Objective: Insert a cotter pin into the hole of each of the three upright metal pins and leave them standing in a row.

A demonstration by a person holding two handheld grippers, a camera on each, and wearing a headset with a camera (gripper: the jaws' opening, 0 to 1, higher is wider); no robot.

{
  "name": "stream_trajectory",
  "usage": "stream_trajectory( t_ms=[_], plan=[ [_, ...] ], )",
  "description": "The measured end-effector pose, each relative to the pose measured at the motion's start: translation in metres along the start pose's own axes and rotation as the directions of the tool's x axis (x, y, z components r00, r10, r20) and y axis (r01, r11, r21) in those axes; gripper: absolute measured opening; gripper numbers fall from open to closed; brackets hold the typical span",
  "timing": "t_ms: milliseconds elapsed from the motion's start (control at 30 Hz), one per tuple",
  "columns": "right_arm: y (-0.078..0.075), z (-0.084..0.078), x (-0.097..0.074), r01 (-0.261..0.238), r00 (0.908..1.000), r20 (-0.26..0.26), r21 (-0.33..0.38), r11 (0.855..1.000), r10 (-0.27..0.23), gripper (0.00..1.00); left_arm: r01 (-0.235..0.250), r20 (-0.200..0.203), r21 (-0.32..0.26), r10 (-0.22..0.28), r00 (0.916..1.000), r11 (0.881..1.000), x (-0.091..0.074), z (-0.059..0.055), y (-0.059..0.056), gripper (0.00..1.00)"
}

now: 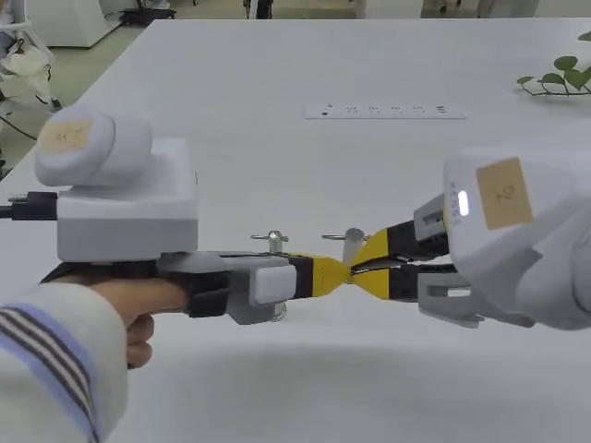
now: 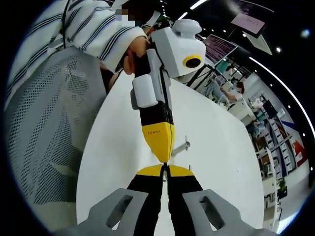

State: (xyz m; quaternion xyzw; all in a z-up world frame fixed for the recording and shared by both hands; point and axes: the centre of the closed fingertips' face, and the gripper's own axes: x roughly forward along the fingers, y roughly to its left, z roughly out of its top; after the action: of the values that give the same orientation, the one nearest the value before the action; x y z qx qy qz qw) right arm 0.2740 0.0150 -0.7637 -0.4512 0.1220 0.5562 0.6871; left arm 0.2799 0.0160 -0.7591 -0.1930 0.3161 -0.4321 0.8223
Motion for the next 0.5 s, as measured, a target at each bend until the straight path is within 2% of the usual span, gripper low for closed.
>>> stream_trajectory(
  t_ms=[167,500],
  plan=[
    [-0.0005,0.0004,-0.0014,0.003,1.0000,0.001,0.002,1.000,-0.003,0.03,0.002,0.000,0.009,-0.002,1.0000,1.000,0.0002,0.0002,-0.0010,0.00],
    [0.0009,0.0024,-0.0016,-0.003,1.0000,0.004,-0.006,1.000,0.003,0.03,0.007,-0.024,0.026,-0.007,0.9997,1.000,-0.0018,-0.0016,-0.0025,0.00]
  ],
)
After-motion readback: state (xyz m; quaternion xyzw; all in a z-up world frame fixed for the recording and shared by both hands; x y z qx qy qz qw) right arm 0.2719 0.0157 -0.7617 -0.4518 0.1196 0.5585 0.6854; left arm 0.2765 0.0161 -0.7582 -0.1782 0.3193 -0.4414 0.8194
